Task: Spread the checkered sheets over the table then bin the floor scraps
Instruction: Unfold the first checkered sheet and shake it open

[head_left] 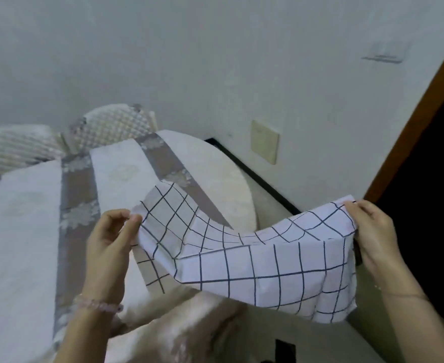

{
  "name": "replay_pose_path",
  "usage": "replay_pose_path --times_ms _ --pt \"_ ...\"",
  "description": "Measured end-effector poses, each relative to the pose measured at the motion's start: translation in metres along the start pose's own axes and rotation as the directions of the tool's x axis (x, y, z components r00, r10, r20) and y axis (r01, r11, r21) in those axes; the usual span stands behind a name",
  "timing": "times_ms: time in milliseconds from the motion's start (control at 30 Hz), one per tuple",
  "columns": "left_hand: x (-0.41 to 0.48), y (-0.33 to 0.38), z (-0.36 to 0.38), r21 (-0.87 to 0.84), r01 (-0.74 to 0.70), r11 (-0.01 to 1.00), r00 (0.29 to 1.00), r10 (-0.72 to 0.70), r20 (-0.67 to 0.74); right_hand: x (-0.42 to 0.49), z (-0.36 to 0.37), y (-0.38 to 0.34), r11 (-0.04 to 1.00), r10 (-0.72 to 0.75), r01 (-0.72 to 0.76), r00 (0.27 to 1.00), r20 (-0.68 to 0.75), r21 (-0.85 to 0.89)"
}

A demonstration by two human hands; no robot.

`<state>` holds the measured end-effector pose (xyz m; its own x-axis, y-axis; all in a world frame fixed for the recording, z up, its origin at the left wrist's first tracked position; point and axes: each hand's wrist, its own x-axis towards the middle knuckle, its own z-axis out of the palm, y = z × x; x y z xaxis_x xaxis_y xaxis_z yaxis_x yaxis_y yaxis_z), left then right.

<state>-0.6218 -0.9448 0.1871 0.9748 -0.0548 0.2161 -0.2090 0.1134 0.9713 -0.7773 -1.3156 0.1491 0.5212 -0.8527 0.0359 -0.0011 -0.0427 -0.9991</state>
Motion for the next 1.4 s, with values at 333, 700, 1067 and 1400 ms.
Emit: replay_pose_path --times_ms 333,700,1067,1400 --pt "0.037 -0.030 -0.070 0.127 0.154 0.980 0.875 -0.076 -0.477 0.109 0.164 0.017 0.999 0.047 -0.054 0.902 0.429 0.003" --pt "0.107 -0.122 -0.147 0.142 0.508 0.849 0.732 -0.338 -0.592 0.147 0.310 0.079 0.964 0.239 -0.125 0.791 0.563 -0.234" --pt "0.173 -0.203 -0.186 0.234 0.704 0.671 0.655 -0.486 -0.578 0.164 0.385 0.141 0.869 0.399 -0.146 0.771 0.497 -0.472" --pt "0.169 -0.221 -0.177 0.435 0.722 0.537 0.666 -0.372 -0.646 0.167 0.393 0.161 0.760 0.308 0.114 0.805 0.508 -0.640"
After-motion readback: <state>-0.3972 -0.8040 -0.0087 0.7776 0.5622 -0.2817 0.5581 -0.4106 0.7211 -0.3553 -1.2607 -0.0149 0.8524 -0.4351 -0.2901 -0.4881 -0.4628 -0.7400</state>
